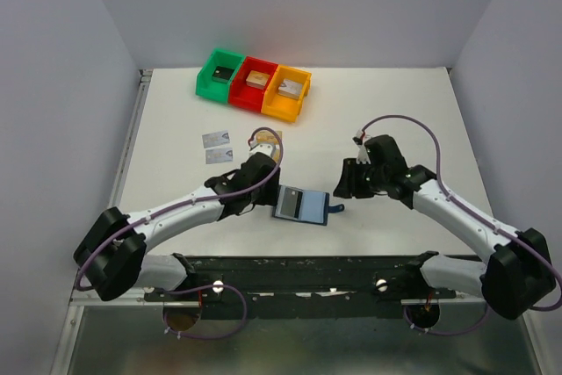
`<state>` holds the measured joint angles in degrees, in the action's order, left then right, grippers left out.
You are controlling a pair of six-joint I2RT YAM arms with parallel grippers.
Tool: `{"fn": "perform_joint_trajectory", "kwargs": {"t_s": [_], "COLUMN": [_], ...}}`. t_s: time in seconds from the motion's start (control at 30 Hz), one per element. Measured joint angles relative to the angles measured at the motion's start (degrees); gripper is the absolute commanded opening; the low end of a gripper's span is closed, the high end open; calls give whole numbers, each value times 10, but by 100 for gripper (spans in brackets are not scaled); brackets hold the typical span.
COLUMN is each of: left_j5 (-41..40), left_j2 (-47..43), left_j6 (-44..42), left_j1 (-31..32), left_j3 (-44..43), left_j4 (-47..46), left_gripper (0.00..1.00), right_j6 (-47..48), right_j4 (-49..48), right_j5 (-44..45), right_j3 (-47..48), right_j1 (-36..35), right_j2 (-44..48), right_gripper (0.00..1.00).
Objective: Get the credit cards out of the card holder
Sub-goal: Remove the credit card from the card holder.
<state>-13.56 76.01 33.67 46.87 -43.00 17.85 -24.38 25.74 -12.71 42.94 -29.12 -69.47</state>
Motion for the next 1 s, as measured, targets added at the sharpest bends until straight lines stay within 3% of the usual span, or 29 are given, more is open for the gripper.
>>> {"fn": "perform_joint_trajectory", "kwargs": {"t_s": [0.07,0.17,0.23,0.33,0.7,1.0], "left_j5": [3,26,53,89,152,148], "left_j2": [-21,-41,-40,-16,69,97], "left_j6": [0,0,3,5,9,14], "left_j1": [-6,-20,-34,-47,-49,-49], "left_j3": [1,8,15,20,20,20], "left_j4": [-14,-56,-90,-127,-157,-147], "left_gripper": [54,40,31,23,16,12], "right_j6": [-1,-7,-20,-39,-109,-127], "right_j4": [5,-31,-73,-129,-252,-278], "right_j5": [5,-23,-55,-95,-157,-162], "right_j3": [10,15,16,23,19,19], "right_j1": [-1,-2,-8,-27,-61,-61], "right_j2": [28,70,72,23,-170,-229], "right_gripper": [45,27,24,24,24,41]}}
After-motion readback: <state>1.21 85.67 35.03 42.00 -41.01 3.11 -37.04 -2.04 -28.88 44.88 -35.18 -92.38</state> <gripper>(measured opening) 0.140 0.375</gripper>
